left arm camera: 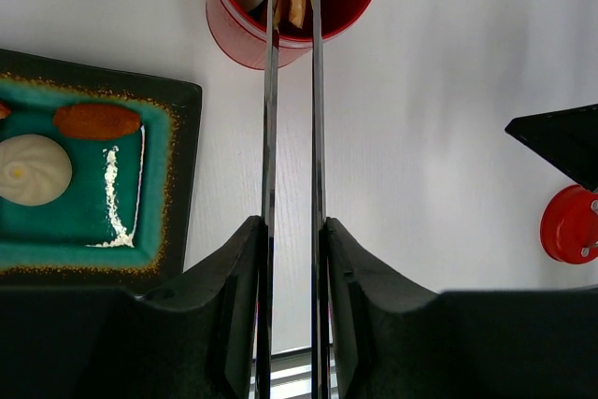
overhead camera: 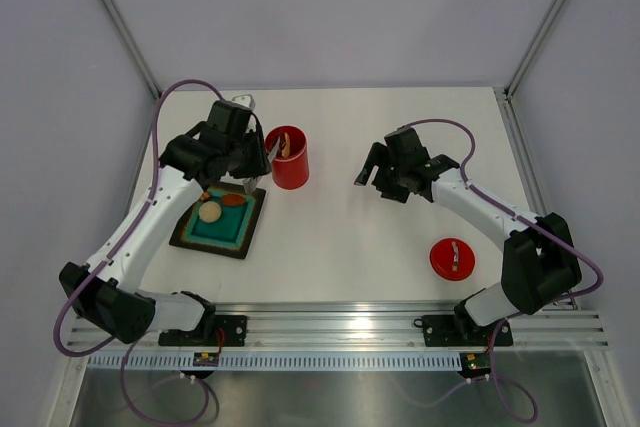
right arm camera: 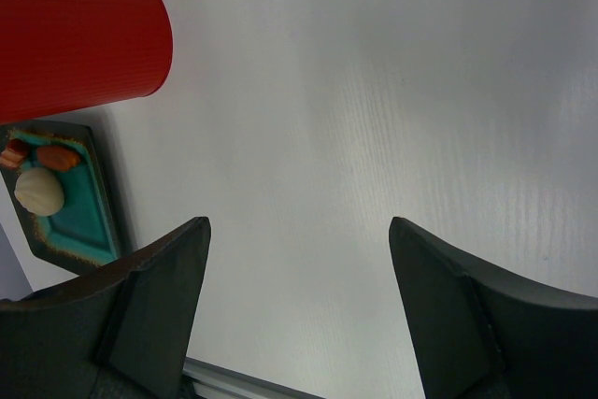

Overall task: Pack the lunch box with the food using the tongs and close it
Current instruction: Place the fake food in the packing box, then pick up the fake food from the plate.

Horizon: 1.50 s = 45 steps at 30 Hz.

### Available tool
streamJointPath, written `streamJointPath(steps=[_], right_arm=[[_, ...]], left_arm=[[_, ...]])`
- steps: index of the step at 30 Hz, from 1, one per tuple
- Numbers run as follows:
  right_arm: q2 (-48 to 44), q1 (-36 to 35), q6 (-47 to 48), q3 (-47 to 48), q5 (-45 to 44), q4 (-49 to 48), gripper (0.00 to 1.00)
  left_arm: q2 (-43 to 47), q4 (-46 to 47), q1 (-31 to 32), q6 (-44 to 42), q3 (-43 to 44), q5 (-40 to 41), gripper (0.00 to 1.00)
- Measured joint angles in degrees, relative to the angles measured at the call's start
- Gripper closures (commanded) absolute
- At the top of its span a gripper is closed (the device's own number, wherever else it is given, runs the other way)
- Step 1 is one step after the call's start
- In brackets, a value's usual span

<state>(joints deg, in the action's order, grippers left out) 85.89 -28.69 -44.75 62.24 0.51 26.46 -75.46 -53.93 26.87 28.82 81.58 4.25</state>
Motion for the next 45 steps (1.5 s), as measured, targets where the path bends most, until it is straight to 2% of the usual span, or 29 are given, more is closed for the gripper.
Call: streamJointPath(steps=[9,12,17,21,26,33,36,40,43,45], right_arm=[[0.02,0.00,0.00,0.00,0.02,0.00,0.15],[0.02,0.00,0.00,0.00,0.02,0.00,0.15],[0.02,0.00,0.00,0.02,0.02,0.00,0.15],[0.02,0.00,0.00,0.24,0.02,-0.02,0.15],[0.02,0.00,0.00,0.46,0.04,0.00,0.15],[0.09,0.00,0.00,0.46,0.42,-0.04,0.15],[0.42,0.00,0.00,0.46,0.66,-0.09,0.15],[1.09,0.00,0.00,0.48,1.07,-0.33,0.16],[1.31,0.00,0.00,0.48,1.20,-0.46,0.15],[1.31,0.00,0.00,0.48,1.31,-0.57,0.15]], left_arm=[[-0.11,0.00,0.28,-0.35,0.00,0.04,0.65],[-0.11,0.00,0.48,-0.33,0.00,0.09,0.70],[0.04,0.00,1.18,-0.33,0.02,0.63,0.90],[1.25,-0.52,1.38,-0.50,0.57,1.20,0.96],[5.97,-1.99,1.53,-0.52,1.20,4.57,0.96],[16.92,-9.73,1.53,0.20,-1.16,12.68,0.89],[20.11,-14.47,1.53,1.38,-3.96,15.89,0.82],[20.81,-19.63,1.40,3.34,-7.69,19.02,0.77],[19.56,-21.90,1.18,4.55,-10.54,19.98,0.70],[18.95,-22.71,1.18,4.98,-11.78,20.02,0.70]])
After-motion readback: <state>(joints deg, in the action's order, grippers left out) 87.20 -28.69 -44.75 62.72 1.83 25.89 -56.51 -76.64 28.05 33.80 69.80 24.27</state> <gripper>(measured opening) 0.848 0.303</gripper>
